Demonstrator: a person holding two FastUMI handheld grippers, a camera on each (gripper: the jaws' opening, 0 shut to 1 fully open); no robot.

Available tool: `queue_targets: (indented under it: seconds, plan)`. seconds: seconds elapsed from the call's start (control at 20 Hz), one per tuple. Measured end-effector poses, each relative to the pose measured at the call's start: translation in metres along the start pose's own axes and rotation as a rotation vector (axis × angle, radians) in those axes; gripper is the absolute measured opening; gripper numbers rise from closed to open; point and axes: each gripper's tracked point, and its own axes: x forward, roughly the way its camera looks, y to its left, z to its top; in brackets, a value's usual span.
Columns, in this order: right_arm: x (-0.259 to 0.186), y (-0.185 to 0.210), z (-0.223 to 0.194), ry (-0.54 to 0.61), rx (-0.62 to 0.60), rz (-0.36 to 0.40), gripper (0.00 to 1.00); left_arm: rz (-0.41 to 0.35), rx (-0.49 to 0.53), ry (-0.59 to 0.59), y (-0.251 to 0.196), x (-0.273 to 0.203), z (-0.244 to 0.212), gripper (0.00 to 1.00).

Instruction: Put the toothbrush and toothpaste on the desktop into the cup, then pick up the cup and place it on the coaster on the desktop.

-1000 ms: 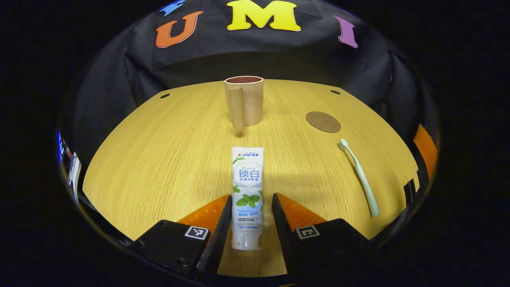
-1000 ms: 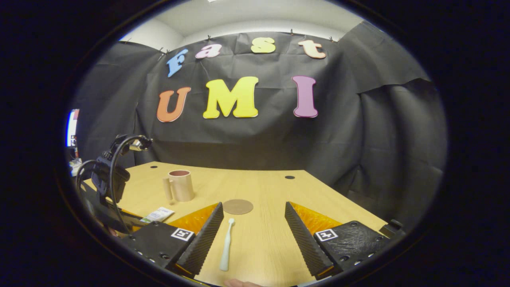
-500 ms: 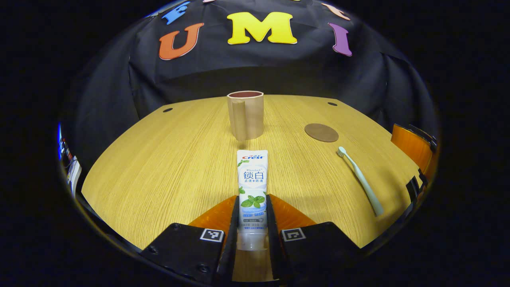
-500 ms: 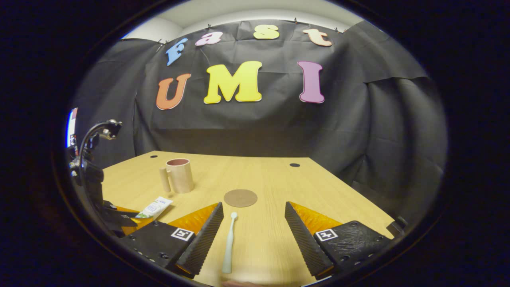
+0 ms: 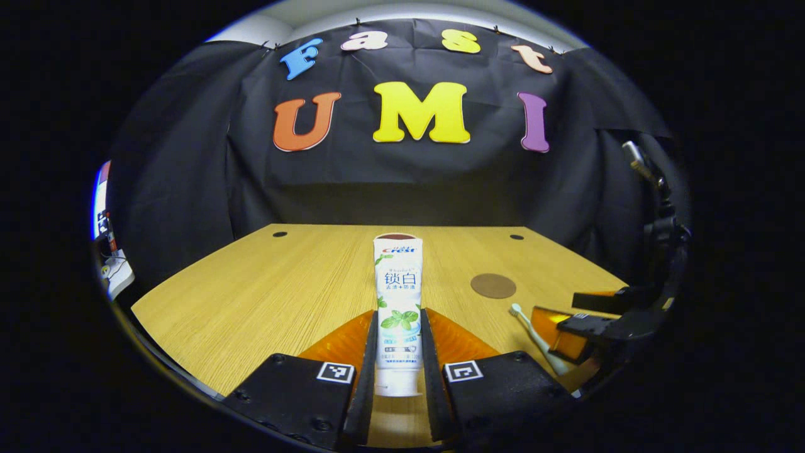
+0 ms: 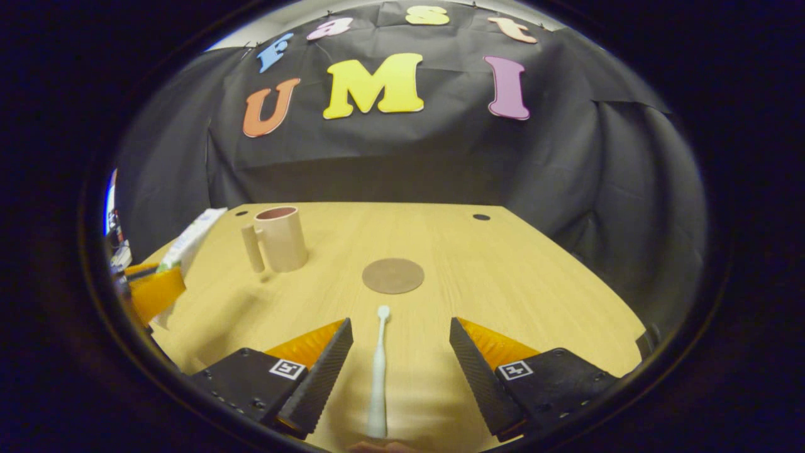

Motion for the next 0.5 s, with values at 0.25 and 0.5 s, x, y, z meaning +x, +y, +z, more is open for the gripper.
queue_targets:
  seconds: [0.25,0.5]
  plan:
    - [0.015,0.006,-0.010,0.060,0.009,-0.006,0.94,-0.018,-0.056,-0.119,-0.002,-0.012,0.038,0.38]
    - [0.025,0.018,-0.026,0.160,0.072,0.020,0.88,-0.014,-0.097,-0.168,0.001,-0.014,0.052,0.37]
